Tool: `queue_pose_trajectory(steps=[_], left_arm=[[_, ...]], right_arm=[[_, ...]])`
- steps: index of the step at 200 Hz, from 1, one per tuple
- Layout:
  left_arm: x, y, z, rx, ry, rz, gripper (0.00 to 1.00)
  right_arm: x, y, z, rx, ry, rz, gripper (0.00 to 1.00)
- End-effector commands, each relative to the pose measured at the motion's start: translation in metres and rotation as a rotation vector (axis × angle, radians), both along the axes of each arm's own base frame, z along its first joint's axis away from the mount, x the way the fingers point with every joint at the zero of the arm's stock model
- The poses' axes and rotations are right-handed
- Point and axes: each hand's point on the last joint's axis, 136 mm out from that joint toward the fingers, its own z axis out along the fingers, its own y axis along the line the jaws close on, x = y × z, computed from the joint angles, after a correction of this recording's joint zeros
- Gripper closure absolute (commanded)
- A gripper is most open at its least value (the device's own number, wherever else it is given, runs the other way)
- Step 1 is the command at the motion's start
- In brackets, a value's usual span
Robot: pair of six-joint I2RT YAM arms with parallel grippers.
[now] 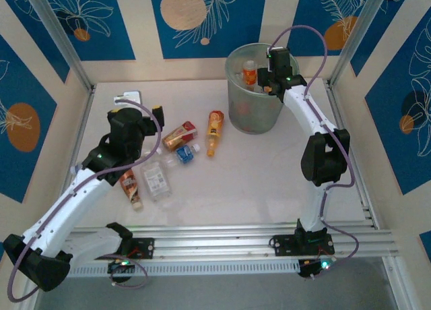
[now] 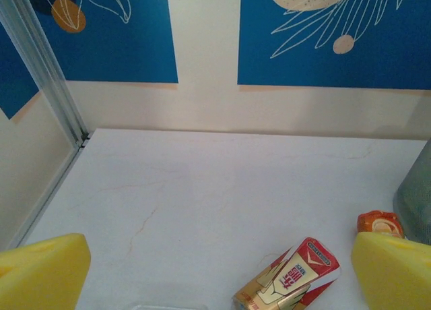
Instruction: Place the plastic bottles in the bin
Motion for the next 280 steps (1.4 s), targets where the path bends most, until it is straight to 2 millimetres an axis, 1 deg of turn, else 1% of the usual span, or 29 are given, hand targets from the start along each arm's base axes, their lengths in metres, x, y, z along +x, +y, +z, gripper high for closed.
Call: queue_pose_trajectory(steps=[1,20,43,74,98,115,124,152,186,207,223,238,248,280], left_arm=[[-0.004,0.006,0.004,-0.028,-0.008,0.008,0.00],[-0.004,0.006,0.004,-0.028,-0.010,0.007,0.00],[-0.003,0.005,0.004,-0.027,-0.009,0.005,0.01],[-0.001,0.001,0.001,-0.031,-0.001,-0.006,0.00],[0.001,-0.001,0.001,-0.034,0.002,-0.017,0.00],[0.003,-0.008,-0.001,-0.034,0.010,-0.046,0.01],[0.005,-0.012,-0.001,-0.038,0.015,-0.068,0.01],[0.010,-0.027,-0.004,-0.055,0.037,-0.125,0.01],[0.016,-0.033,-0.009,-0.057,0.057,-0.137,0.01],[0.018,-0.035,-0.013,-0.059,0.068,-0.143,0.01],[0.020,-0.038,-0.014,-0.059,0.075,-0.149,0.01],[0.021,-0.039,-0.016,-0.056,0.083,-0.151,0.00],[0.021,-0.039,-0.016,-0.056,0.082,-0.150,0.00],[0.021,-0.039,-0.016,-0.055,0.083,-0.150,0.01]], right_arm=[[-0.006,-0.009,0.021,-0.010,-0.016,-0.031,0.29],[-0.008,-0.008,0.024,-0.007,-0.015,-0.025,0.29],[-0.009,0.001,0.031,0.007,-0.017,0.003,0.29],[-0.014,0.026,0.038,0.050,0.018,0.087,0.30],[-0.020,0.048,0.037,0.092,0.074,0.169,0.30],[-0.026,0.062,0.037,0.117,0.118,0.217,0.31],[-0.029,0.066,0.038,0.122,0.135,0.228,0.32],[-0.038,0.081,0.050,0.158,0.152,0.268,0.34],[-0.051,0.104,0.070,0.154,0.133,0.351,0.38],[-0.061,0.116,0.078,0.163,0.134,0.401,0.42],[-0.068,0.123,0.079,0.160,0.145,0.428,0.43],[-0.073,0.126,0.075,0.147,0.166,0.441,0.46],[-0.076,0.127,0.071,0.135,0.182,0.444,0.47],[-0.080,0.128,0.057,0.098,0.224,0.449,0.48]])
